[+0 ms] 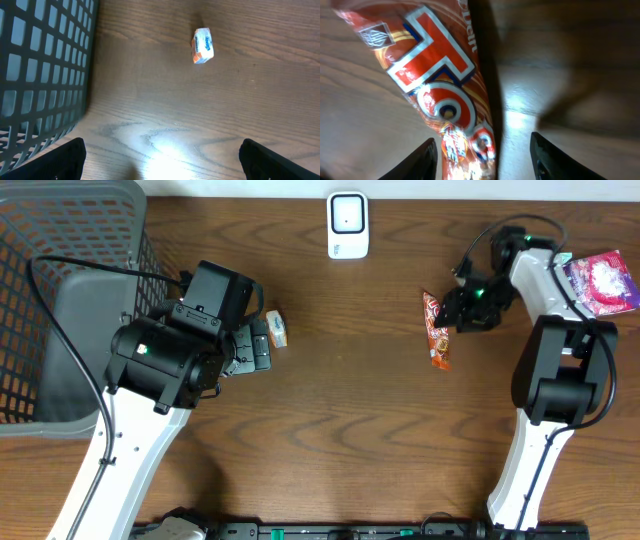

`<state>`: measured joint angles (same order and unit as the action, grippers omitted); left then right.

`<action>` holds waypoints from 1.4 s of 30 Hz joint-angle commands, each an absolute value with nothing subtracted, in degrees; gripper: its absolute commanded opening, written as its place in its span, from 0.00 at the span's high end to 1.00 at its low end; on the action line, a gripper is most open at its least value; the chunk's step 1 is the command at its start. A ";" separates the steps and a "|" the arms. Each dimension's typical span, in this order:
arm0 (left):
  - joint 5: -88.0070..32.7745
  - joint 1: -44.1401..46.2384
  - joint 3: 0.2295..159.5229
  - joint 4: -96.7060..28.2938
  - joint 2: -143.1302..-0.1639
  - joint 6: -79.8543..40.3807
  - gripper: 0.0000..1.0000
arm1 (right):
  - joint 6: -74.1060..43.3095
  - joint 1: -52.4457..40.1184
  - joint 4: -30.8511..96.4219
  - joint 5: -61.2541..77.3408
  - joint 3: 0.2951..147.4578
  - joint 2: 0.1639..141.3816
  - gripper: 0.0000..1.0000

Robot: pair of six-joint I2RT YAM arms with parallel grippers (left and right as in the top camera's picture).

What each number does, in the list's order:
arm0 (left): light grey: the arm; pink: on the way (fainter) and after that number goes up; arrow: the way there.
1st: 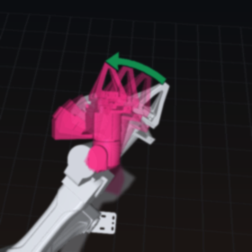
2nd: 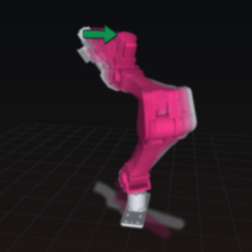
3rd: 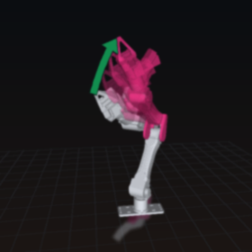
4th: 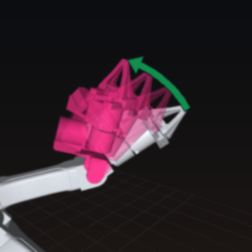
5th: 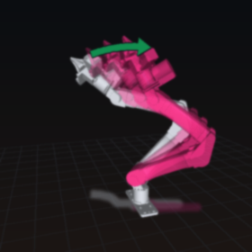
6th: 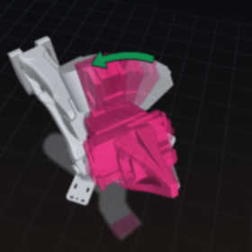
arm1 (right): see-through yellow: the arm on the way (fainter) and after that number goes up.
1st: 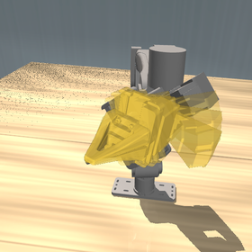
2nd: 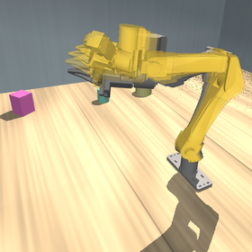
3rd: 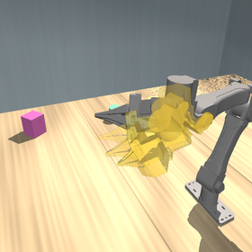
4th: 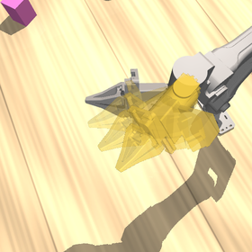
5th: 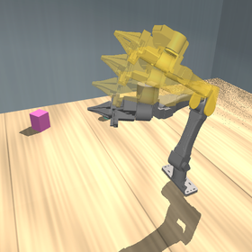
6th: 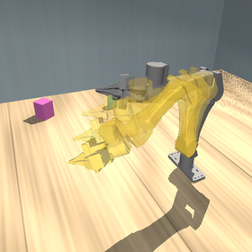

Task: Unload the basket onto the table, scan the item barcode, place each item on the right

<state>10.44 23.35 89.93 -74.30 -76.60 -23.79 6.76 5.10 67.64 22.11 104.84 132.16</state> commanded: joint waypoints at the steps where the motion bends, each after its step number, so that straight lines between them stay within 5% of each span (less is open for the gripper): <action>1: 10.55 23.18 90.24 -74.39 -76.40 -23.92 0.02 | 8.23 3.62 64.82 24.93 101.56 132.03 0.44; 3: 10.55 23.18 90.24 -74.37 -76.40 -23.92 0.02 | 8.19 2.92 63.55 24.97 100.68 132.03 0.46; 4: 10.55 23.18 90.24 -74.39 -76.40 -23.92 0.02 | 8.14 2.57 63.11 24.97 100.47 132.03 0.55; 7: 10.55 23.18 90.24 -74.39 -76.40 -23.90 0.02 | 6.37 1.30 62.52 24.40 100.44 132.03 0.99; 20: 10.55 23.18 90.24 -74.37 -76.40 -23.92 0.02 | -11.29 -10.46 60.49 6.15 114.06 130.54 0.99; 28: 10.55 23.18 90.24 -74.39 -76.40 -23.90 0.02 | -16.12 -18.41 48.38 -7.49 126.58 130.50 0.99; 42: 10.55 23.18 90.24 -74.37 -76.40 -23.92 0.02 | -21.89 -21.41 35.79 -2.17 124.09 134.52 0.99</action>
